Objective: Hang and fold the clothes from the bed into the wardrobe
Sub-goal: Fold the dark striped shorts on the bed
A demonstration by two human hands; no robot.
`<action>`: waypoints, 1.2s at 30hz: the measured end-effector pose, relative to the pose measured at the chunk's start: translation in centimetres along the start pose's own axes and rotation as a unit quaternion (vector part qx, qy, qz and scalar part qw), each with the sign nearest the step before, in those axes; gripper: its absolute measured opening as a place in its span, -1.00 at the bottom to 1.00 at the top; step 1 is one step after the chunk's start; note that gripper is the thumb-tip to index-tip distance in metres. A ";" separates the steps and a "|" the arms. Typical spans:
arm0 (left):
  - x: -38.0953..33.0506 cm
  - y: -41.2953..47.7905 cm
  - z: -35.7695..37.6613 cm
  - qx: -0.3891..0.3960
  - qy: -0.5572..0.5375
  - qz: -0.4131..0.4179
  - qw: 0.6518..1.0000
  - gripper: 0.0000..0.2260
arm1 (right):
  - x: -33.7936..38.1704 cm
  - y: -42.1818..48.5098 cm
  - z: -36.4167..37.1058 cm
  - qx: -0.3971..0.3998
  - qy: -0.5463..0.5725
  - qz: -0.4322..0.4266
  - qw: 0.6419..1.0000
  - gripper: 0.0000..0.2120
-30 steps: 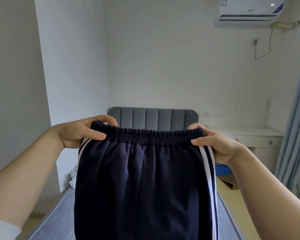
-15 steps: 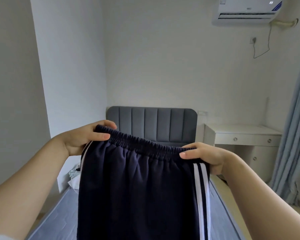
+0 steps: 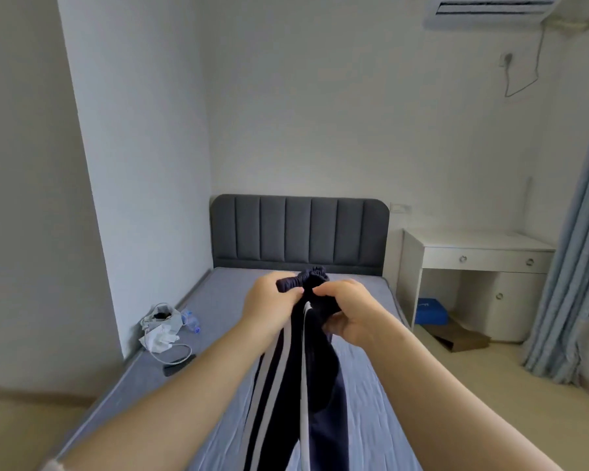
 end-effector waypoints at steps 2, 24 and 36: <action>0.4 -0.5 0.3 -0.003 0.017 0.005 1.000 -0.82 | -0.3 -0.3 0.1 0.009 0.023 -0.003 1.000 -0.87; -5.5 -0.2 -1.6 0.234 -0.177 0.052 0.955 -0.63 | 6.6 -4.2 0.0 0.014 -0.220 -0.354 0.909 -0.51; -6.9 -1.8 -3.5 0.248 0.032 0.128 0.960 -0.73 | 9.6 -5.2 0.8 -0.089 -0.288 -0.390 0.870 -0.65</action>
Point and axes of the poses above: each hand's wrist, its own y-axis towards the middle knuckle, its own z-axis out of the palm, x = y × z, the point moved 10 cm from there along y, towards the middle knuckle, and after that the axes turned 14 degrees about -y, right-handed, at the moved point
